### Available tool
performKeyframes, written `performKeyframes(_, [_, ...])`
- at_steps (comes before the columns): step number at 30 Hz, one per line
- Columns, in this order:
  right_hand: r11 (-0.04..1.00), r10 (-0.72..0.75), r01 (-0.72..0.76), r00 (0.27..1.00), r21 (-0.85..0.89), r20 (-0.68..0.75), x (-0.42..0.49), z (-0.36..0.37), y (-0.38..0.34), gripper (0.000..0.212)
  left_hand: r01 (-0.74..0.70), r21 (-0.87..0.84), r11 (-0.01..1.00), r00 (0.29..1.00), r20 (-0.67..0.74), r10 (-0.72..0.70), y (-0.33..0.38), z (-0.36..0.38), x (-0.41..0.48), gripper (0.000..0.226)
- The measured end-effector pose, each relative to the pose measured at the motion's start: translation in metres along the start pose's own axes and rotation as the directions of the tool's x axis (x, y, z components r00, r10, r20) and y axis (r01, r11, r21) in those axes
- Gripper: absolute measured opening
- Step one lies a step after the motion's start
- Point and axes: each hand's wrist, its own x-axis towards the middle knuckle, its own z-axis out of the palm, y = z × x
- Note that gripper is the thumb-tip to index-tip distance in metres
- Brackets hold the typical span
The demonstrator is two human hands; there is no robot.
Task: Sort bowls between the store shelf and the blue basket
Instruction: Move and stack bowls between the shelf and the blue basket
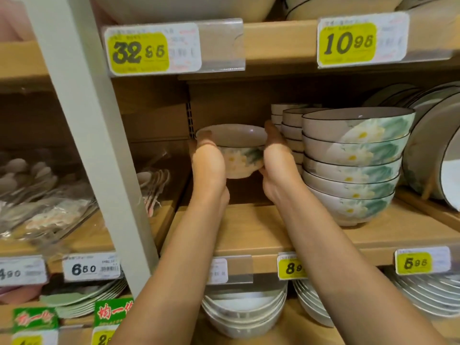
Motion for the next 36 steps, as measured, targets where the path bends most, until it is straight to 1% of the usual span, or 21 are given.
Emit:
performKeyframes(2, [0.999, -0.054, 0.054, 0.998, 0.0, 0.014, 0.015, 0.013, -0.009, 0.039, 0.015, -0.052, 0.999, 0.999, -0.045, -0.018, 0.01, 0.015, 0.028, 0.043])
performKeyframes(3, [0.996, -0.091, 0.091, 0.996, -0.023, 0.002, 0.024, 0.019, -0.012, 0.036, -0.008, -0.043, 0.999, 0.999, -0.043, 0.007, 0.012, 0.022, 0.041, 0.047])
performKeyframes(6, [0.976, -0.204, 0.199, 0.978, -0.09, -0.049, 0.047, 0.036, -0.013, 0.045, -0.11, -0.023, 0.994, 0.992, -0.06, 0.108, 0.011, 0.041, 0.063, 0.051])
performKeyframes(9, [0.967, -0.239, 0.229, 0.966, -0.112, -0.093, 0.069, 0.049, -0.014, 0.047, -0.119, -0.021, 0.993, 0.985, -0.127, 0.116, 0.005, 0.054, 0.079, 0.055])
performKeyframes(12, [0.946, -0.304, 0.281, 0.943, -0.162, -0.138, 0.089, 0.053, -0.011, 0.048, -0.148, -0.02, 0.989, 0.982, -0.117, 0.145, -0.002, 0.058, 0.095, 0.053])
performKeyframes(18, [0.945, -0.328, 0.321, 0.935, -0.068, -0.138, 0.114, 0.061, 0.001, 0.046, -0.234, -0.015, 0.972, 0.969, -0.091, 0.231, -0.018, 0.061, 0.122, 0.045])
performKeyframes(23, [0.938, -0.347, 0.345, 0.921, -0.042, -0.175, 0.132, 0.069, 0.007, 0.047, -0.267, -0.012, 0.963, 0.962, -0.067, 0.266, -0.025, 0.064, 0.141, 0.041])
performKeyframes(27, [0.943, -0.331, 0.327, 0.918, -0.053, -0.221, 0.15, 0.07, 0.015, 0.048, -0.235, 0.054, 0.97, 0.967, -0.083, 0.239, -0.036, 0.065, 0.156, 0.046])
performKeyframes(30, [0.946, -0.322, 0.304, 0.914, -0.108, -0.246, 0.165, 0.068, 0.025, 0.045, -0.176, 0.136, 0.975, 0.978, -0.091, 0.19, -0.044, 0.062, 0.165, 0.051])
performKeyframes(33, [0.943, -0.322, 0.284, 0.909, -0.171, -0.263, 0.174, 0.072, 0.026, 0.043, -0.126, 0.102, 0.987, 0.986, -0.095, 0.135, -0.048, 0.062, 0.172, 0.051])
performKeyframes(36, [0.939, -0.303, 0.233, 0.909, -0.254, -0.287, 0.18, 0.069, 0.03, 0.043, -0.093, 0.123, 0.988, 0.989, -0.107, 0.106, -0.055, 0.06, 0.175, 0.052])
